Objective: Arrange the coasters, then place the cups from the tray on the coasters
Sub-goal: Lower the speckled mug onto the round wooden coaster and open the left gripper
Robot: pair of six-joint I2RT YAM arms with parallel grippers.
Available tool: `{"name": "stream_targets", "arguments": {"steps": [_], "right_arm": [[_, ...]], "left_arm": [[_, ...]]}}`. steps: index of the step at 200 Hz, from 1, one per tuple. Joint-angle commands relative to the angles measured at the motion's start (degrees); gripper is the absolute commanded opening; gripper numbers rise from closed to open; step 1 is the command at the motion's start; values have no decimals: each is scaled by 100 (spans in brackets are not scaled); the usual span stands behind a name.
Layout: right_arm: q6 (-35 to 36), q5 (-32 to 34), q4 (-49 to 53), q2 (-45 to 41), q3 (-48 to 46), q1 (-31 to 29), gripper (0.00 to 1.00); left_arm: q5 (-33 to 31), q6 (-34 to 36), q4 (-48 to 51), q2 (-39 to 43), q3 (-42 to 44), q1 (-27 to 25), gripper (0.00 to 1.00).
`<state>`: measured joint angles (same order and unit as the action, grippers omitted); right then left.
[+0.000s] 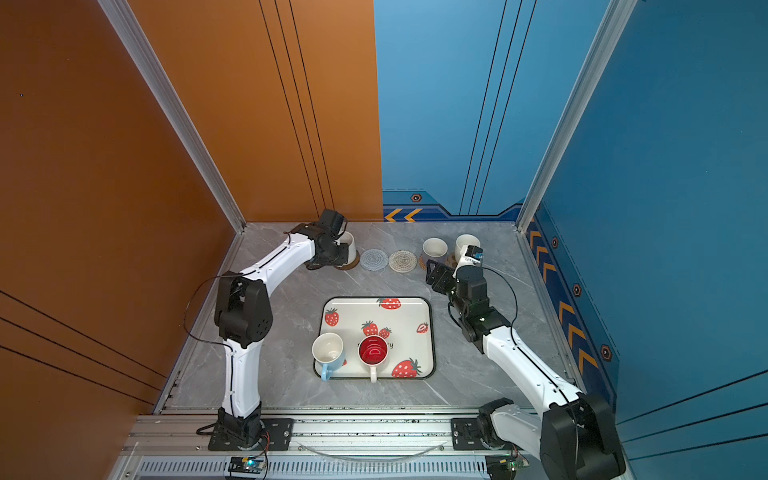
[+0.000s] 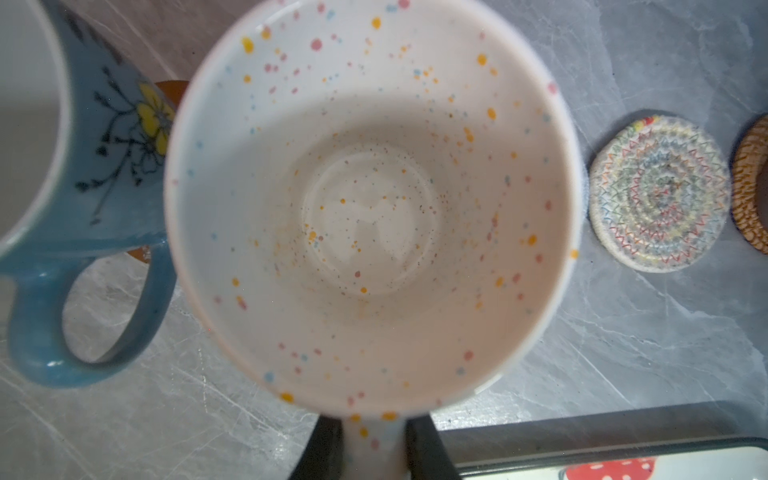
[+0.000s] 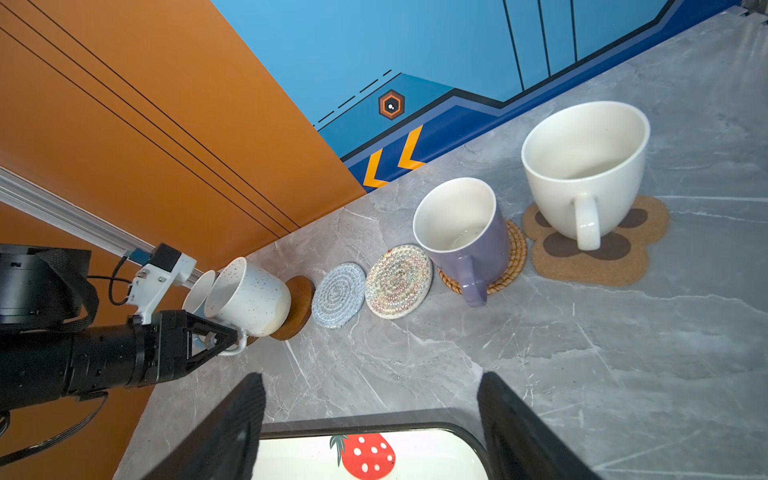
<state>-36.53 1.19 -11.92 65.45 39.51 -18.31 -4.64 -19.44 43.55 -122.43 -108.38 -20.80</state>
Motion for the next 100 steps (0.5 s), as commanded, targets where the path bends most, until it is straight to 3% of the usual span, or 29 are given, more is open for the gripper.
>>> {"name": "stream_targets", "arguments": {"steps": [1, 100], "right_arm": [[-75, -122, 129, 63, 79, 46, 79], [-64, -208, 199, 151, 176, 64, 79]], "left_arm": [[-6, 81, -251, -29, -354, 59, 0], [121, 178, -242, -377, -738, 132, 0]]}}
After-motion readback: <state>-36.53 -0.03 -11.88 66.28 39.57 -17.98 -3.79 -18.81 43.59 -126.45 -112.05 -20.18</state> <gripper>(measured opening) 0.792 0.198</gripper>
